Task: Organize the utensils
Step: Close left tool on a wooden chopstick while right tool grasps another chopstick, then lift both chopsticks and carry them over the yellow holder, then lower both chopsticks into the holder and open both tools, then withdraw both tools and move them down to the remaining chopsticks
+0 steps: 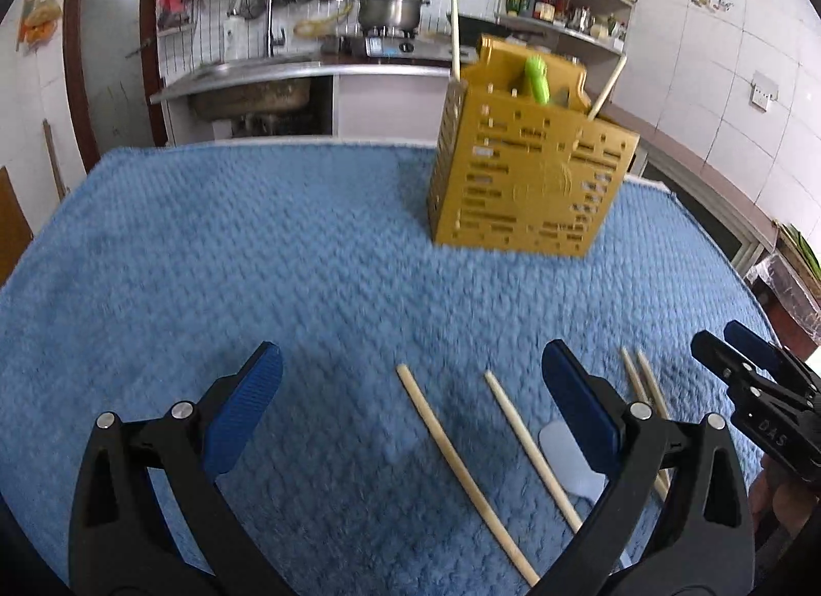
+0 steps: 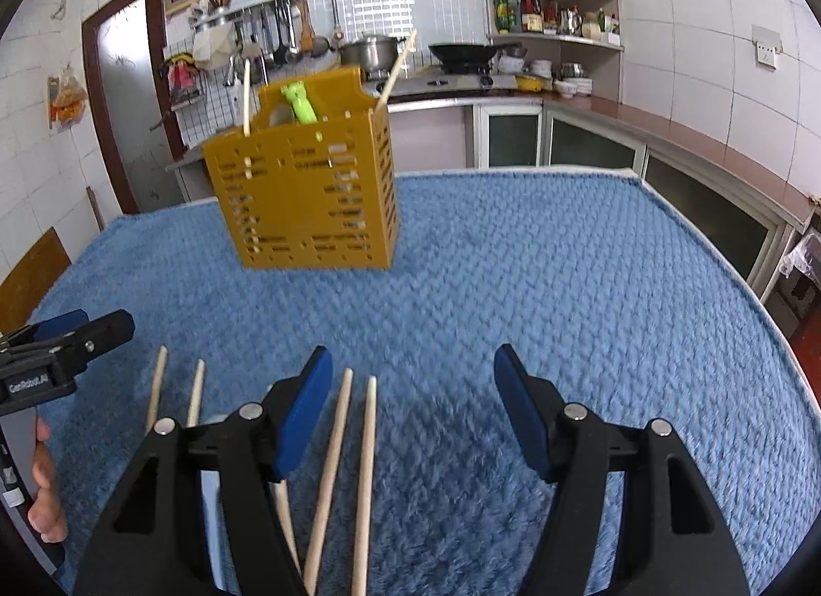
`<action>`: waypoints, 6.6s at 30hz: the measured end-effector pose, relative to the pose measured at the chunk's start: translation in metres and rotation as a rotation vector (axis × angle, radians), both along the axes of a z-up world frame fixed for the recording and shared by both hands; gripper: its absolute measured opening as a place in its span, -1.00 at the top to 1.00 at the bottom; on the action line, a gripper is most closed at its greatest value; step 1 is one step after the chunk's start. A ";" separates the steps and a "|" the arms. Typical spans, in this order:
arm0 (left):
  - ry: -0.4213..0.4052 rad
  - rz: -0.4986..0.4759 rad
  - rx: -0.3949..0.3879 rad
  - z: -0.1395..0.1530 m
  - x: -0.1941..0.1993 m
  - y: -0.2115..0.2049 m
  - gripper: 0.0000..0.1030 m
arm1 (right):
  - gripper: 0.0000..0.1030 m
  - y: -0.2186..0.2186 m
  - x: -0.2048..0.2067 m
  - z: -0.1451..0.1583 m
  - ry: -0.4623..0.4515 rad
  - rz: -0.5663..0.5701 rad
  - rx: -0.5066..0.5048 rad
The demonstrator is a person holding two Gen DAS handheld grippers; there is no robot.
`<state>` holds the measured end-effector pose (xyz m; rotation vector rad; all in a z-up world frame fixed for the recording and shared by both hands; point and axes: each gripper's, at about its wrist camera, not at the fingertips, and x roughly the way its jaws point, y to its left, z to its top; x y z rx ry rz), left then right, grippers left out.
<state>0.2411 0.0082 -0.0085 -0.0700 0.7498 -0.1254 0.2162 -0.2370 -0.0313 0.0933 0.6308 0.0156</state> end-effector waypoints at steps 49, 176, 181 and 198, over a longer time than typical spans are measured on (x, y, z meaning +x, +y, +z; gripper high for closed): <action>0.196 -0.060 0.166 -0.038 0.029 -0.037 0.82 | 0.70 0.029 0.048 -0.025 0.297 0.042 -0.041; -0.336 -0.066 -0.032 0.097 0.159 -0.043 0.05 | 0.82 0.012 0.164 0.117 -0.358 0.063 0.106; -0.326 -0.030 0.006 0.104 0.130 -0.032 -0.25 | 0.10 0.010 0.142 0.120 -0.333 0.049 0.075; -0.234 0.064 0.104 0.086 0.036 0.002 -0.90 | -0.34 0.009 0.044 0.088 -0.184 0.018 0.017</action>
